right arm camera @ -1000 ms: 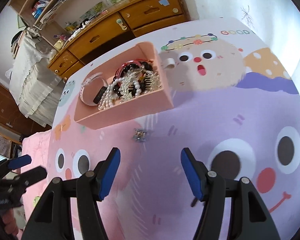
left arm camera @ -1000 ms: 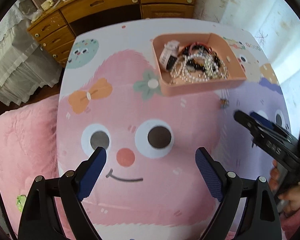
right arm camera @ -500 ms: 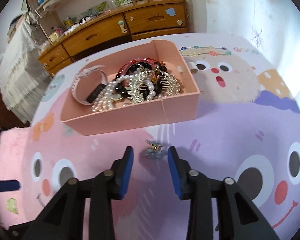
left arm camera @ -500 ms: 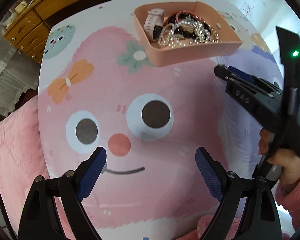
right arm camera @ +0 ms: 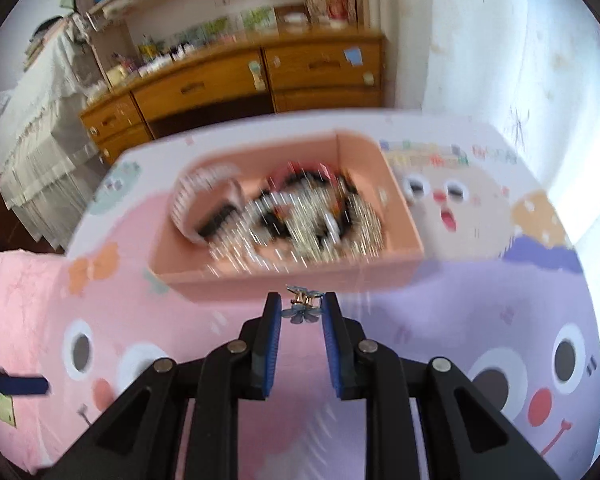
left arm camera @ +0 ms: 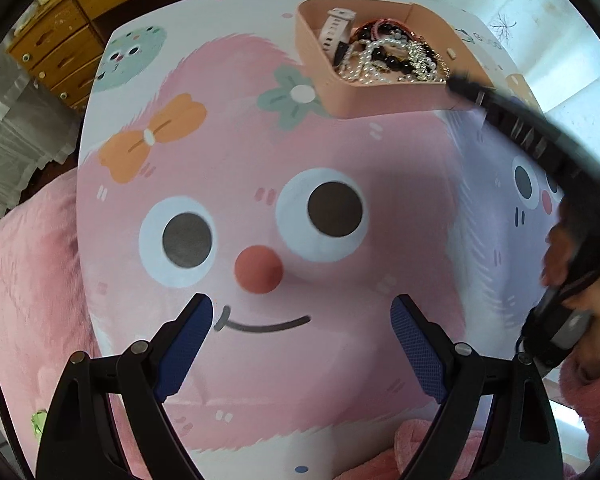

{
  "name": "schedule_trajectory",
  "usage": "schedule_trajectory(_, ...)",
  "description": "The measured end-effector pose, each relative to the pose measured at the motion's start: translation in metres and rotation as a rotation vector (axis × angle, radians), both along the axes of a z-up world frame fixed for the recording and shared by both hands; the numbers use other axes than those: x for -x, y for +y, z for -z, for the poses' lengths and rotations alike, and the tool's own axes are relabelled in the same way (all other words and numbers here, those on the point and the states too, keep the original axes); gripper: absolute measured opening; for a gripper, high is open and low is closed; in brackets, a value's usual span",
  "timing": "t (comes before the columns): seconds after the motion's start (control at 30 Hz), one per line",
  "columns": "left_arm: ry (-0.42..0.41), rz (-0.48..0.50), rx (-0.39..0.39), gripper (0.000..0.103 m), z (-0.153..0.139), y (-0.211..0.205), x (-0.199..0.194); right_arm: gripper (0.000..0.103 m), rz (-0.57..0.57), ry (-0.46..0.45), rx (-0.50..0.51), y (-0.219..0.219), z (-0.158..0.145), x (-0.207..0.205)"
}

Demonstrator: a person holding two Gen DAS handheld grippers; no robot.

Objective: Organize jewelry
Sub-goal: 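Carry the flower clip over the pink tray and open the right tool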

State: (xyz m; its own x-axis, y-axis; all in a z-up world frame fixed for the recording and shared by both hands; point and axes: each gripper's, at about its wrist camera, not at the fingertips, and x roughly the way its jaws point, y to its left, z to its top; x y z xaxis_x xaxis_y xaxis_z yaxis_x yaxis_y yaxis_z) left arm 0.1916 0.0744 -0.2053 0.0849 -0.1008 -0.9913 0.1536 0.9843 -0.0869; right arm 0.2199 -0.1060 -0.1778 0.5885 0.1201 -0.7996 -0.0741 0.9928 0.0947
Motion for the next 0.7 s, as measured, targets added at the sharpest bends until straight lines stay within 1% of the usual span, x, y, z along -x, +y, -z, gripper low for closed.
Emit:
schedule_trajectory(0.13,0.002,-0.002,0.002,0.089,-0.001,0.007,0.006,0.02,-0.035,-0.116,0.016,0.016,-0.035,-0.009)
schedule_trajectory(0.23,0.002,0.007,0.0,0.089,-0.003,0.007,0.011,0.02,-0.035,-0.188,0.033,0.026,-0.059,-0.02)
schedule_trajectory(0.37,-0.004,0.032,-0.007,0.089,-0.007,0.002,0.018,0.02,0.009,-0.247,0.02,0.034,-0.083,-0.036)
schedule_trajectory(0.47,-0.021,0.053,-0.001,0.089,-0.014,-0.002,0.022,0.02,0.038,-0.276,0.011,0.035,-0.095,-0.041)
schedule_trajectory(0.53,-0.036,0.064,0.002,0.089,-0.018,-0.005,0.025,0.02,0.05,-0.289,0.019,0.035,-0.096,-0.041)
schedule_trajectory(0.6,-0.051,0.073,0.002,0.089,-0.023,-0.008,0.027,0.022,0.04,-0.271,0.005,0.034,-0.09,-0.044)
schedule_trajectory(0.63,-0.057,0.075,0.003,0.089,-0.024,-0.01,0.028,0.024,0.013,-0.22,-0.006,0.034,-0.082,-0.048)
schedule_trajectory(0.67,-0.065,0.078,0.006,0.089,-0.027,-0.012,0.029,0.03,-0.017,-0.137,-0.003,0.036,-0.07,-0.054)
schedule_trajectory(0.7,-0.073,0.081,0.008,0.089,-0.029,-0.012,0.03,0.031,-0.029,-0.069,0.008,0.036,-0.06,-0.057)
